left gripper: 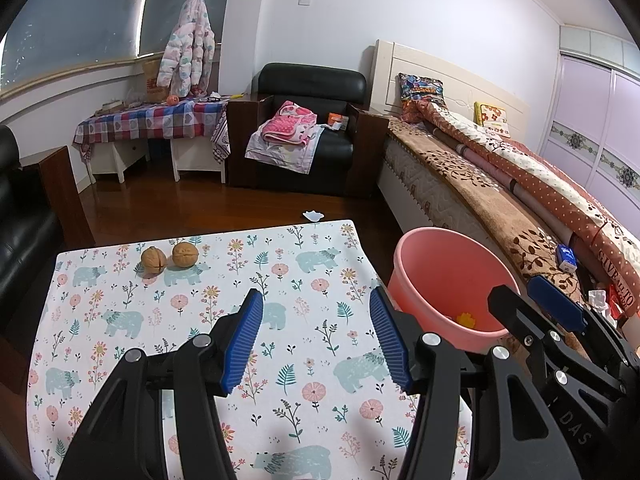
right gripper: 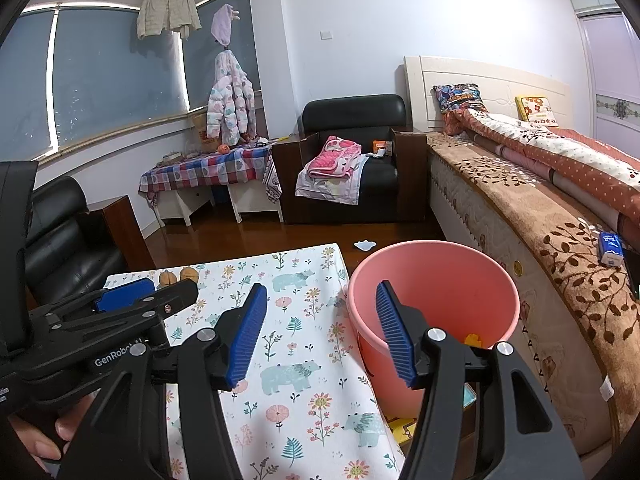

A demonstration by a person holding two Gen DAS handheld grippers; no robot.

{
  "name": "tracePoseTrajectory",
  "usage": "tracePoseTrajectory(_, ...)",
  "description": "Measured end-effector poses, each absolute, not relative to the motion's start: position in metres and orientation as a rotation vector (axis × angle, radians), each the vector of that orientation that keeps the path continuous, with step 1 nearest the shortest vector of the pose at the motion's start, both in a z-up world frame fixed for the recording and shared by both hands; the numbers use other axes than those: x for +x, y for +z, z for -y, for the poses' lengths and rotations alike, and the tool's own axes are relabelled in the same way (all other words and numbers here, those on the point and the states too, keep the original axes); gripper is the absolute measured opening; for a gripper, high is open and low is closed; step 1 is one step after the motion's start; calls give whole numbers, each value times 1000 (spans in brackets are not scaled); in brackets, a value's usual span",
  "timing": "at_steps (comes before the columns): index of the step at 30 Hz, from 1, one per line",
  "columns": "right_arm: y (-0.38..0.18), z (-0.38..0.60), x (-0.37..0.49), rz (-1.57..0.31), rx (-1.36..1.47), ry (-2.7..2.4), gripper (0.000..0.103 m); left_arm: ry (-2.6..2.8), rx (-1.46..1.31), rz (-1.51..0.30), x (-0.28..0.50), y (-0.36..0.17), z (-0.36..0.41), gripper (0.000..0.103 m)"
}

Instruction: Collect trash

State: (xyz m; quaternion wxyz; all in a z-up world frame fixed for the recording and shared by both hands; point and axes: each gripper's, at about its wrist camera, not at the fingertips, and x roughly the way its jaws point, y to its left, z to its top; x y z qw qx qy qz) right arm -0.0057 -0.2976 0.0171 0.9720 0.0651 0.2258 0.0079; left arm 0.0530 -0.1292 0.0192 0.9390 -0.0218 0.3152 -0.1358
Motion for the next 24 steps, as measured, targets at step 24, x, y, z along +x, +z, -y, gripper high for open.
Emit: tracePoseTrajectory(24, 17, 298, -6, -453, 130, 14, 57, -282, -38, -646, 52, 17, 131, 55)
